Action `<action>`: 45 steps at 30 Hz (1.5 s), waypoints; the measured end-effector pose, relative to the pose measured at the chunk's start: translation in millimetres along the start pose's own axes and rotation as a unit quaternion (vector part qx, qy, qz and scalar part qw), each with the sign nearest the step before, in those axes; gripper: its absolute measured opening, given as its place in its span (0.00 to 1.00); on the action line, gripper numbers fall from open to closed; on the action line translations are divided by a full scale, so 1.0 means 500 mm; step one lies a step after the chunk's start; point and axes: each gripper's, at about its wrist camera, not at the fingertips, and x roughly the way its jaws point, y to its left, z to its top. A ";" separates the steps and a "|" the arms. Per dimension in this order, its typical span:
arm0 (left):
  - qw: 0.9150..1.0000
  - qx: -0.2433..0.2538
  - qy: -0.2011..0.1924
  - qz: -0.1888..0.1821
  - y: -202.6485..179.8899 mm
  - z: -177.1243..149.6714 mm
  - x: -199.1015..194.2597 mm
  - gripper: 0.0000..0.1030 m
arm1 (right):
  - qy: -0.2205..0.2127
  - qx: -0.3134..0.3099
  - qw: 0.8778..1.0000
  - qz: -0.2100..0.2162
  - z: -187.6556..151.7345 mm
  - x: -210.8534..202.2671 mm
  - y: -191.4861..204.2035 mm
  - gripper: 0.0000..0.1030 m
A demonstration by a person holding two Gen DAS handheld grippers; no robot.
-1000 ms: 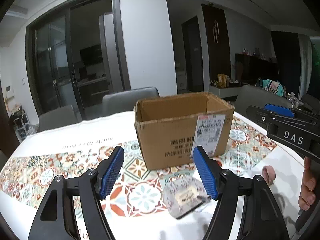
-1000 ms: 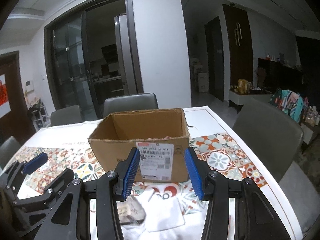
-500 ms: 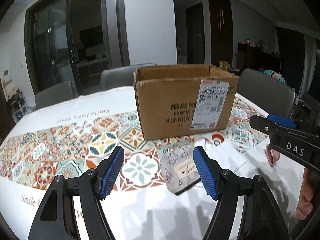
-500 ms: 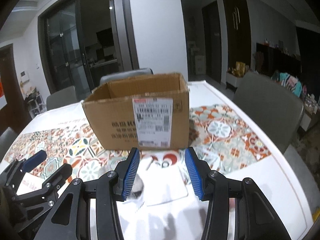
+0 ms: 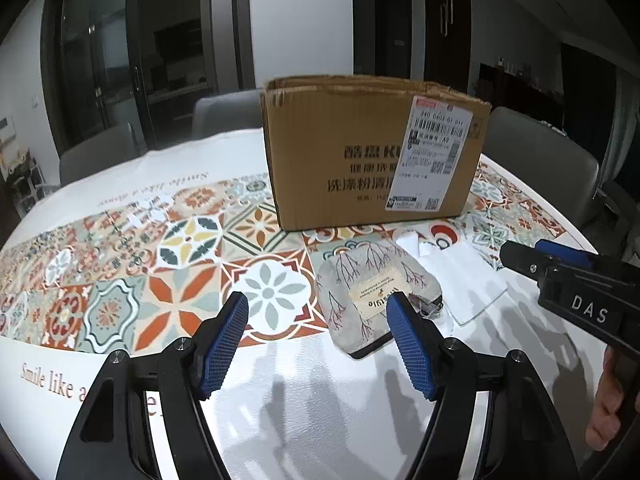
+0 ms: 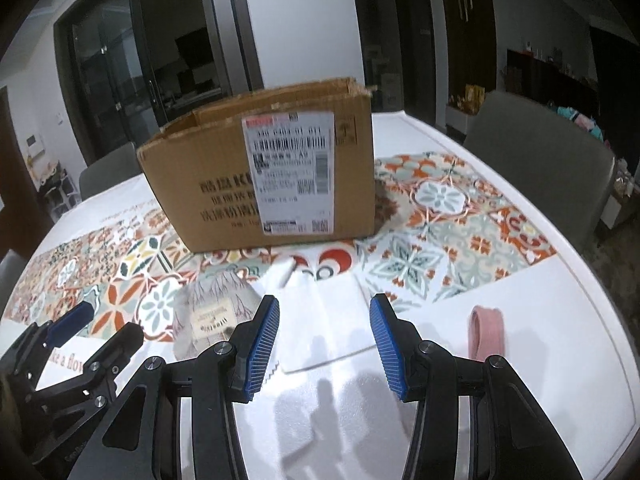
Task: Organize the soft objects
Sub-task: 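Move the left tool to the grey patterned pouch while the right tool approaches the white cloth, then grasp the grey pouch with the left tool while the right tool grasps the white cloth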
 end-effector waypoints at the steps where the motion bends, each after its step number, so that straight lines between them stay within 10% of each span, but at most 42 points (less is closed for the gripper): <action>1: 1.000 -0.002 0.004 -0.001 0.000 0.000 0.007 0.69 | 0.005 0.000 1.000 -0.001 -0.001 0.007 -0.001 0.47; 30: 0.996 -0.030 0.069 -0.054 0.021 0.035 0.174 0.67 | 0.083 -0.011 0.996 -0.018 -0.007 0.151 0.009 0.48; 39: 0.993 -0.035 0.075 -0.081 0.017 0.034 0.182 0.32 | 0.077 -0.029 0.996 -0.033 -0.012 0.151 0.016 0.45; 45: 0.995 -0.030 0.063 -0.072 0.011 0.036 0.171 0.19 | 0.074 -0.027 0.997 -0.021 -0.011 0.148 0.012 0.14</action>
